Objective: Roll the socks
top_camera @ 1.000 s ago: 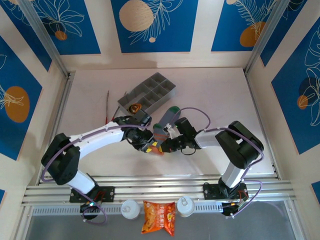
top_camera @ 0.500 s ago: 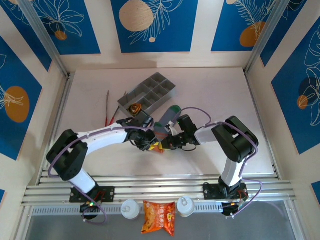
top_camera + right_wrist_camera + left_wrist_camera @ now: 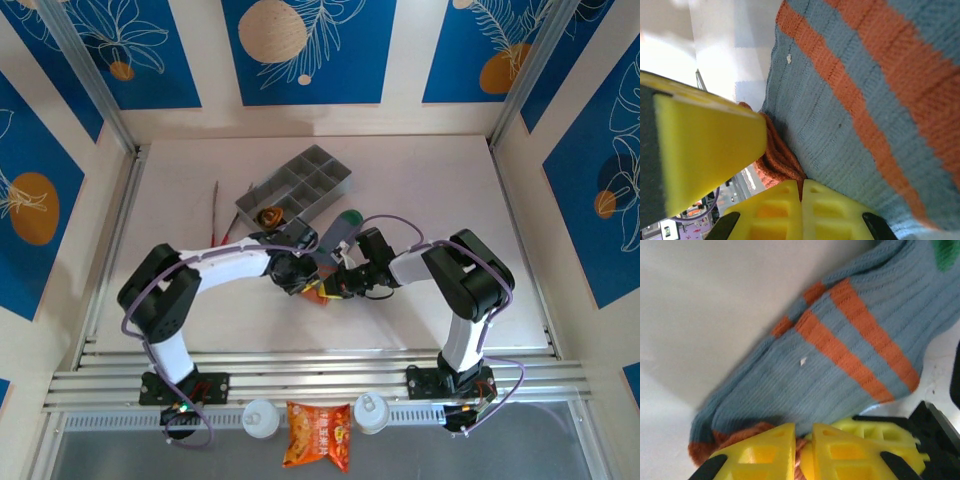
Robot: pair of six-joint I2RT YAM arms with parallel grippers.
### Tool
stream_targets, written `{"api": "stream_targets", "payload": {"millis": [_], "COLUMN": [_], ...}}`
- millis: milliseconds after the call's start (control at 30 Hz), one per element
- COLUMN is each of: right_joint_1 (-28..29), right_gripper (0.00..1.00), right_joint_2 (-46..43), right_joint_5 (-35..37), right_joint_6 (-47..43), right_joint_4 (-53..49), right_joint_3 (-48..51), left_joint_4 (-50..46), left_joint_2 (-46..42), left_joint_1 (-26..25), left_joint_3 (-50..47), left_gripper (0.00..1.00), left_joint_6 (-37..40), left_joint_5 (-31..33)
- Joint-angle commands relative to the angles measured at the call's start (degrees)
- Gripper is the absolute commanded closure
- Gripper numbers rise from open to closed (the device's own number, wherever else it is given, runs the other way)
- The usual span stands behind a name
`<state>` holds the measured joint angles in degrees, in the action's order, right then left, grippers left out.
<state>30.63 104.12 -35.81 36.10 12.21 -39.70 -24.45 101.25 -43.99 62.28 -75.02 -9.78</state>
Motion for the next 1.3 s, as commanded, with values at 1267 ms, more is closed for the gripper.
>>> {"api": "stream_targets", "payload": {"millis": [1267], "right_joint_1": [0.37], "right_gripper": [1.0], "right_joint_2": [1.71], "right_joint_5": [11.29], "right_joint_6": [-3.07], "right_joint_4": [-8.89], "right_joint_3": [0.2], "left_joint_4": [5.65], "left_joint_2": [-5.45], "left_joint_1": [1.67], "left_joint_3": [-4.04], "left_gripper": [0.64], "left_joint_6": [-13.06], "left_joint_5": [-6.91]}}
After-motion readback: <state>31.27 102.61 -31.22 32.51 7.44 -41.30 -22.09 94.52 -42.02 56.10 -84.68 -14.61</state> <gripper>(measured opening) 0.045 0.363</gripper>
